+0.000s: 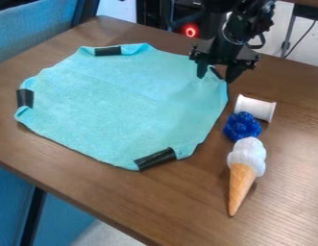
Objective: Fold the cloth from top right to bottom left
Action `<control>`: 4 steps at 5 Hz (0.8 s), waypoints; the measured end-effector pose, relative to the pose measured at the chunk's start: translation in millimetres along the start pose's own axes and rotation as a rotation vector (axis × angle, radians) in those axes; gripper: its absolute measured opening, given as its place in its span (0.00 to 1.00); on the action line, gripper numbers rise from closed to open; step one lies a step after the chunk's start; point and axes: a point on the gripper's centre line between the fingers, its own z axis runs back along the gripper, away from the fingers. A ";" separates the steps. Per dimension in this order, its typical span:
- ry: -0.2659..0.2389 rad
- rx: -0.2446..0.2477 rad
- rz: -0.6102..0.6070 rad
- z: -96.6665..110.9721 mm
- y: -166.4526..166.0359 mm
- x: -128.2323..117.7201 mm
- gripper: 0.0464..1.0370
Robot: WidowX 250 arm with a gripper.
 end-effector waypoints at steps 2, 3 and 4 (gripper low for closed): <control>0.024 0.032 0.029 -9.3 13.5 -4.6 0.27; 0.027 0.036 0.025 -12.0 16.1 -6.9 0.08; 0.042 0.019 0.011 -13.8 16.8 -9.7 0.01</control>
